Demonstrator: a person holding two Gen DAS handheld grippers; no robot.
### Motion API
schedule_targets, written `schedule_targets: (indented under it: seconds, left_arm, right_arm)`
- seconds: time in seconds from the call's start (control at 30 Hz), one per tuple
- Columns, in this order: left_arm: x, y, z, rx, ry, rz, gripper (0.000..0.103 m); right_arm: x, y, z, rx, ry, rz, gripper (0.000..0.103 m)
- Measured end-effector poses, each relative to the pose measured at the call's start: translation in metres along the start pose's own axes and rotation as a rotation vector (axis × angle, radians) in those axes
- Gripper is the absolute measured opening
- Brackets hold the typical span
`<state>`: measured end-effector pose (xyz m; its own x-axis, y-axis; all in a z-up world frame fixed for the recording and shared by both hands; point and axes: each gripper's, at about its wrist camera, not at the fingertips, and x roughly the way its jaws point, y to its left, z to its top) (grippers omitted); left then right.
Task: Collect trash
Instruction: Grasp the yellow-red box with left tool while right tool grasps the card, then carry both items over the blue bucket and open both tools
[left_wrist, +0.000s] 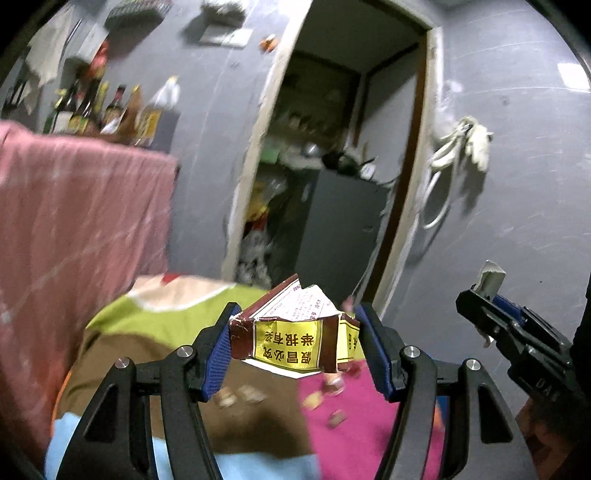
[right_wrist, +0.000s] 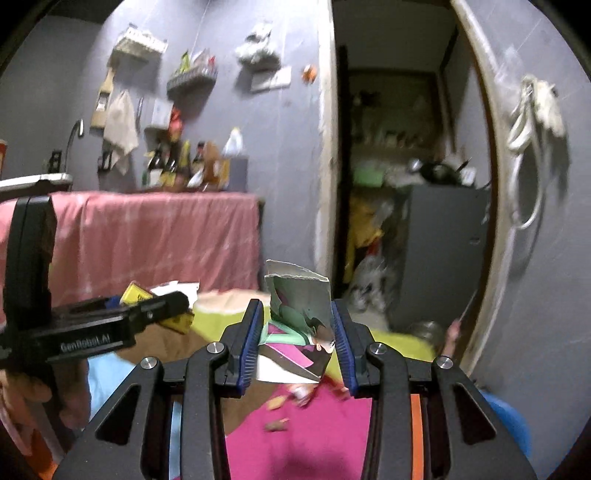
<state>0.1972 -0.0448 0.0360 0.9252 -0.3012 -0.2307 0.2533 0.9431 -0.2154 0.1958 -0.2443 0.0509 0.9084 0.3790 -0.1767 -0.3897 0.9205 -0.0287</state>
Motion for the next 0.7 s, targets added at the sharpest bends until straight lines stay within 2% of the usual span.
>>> schedule_targets:
  seconds: [0.2, 0.4, 0.57, 0.7]
  left_arm:
    - [0.012, -0.050, 0.014, 0.032, -0.091, -0.060, 0.057]
    - [0.042, -0.109, 0.007, 0.063, -0.157, -0.089, 0.057]
    - [0.079, -0.150, -0.004, 0.060, -0.121, -0.121, 0.058]
    - [0.108, -0.172, -0.016, 0.065, -0.066, -0.132, 0.058]
  right_arm:
    - [-0.030, -0.038, 0.018, 0.002, -0.088, -0.116, 0.035]
    - [-0.056, -0.091, 0.020, -0.003, -0.155, -0.236, 0.035]
    - [-0.065, -0.129, 0.012, -0.016, -0.165, -0.311, 0.035]
    - [-0.064, -0.157, -0.006, -0.008, -0.133, -0.352, 0.036]
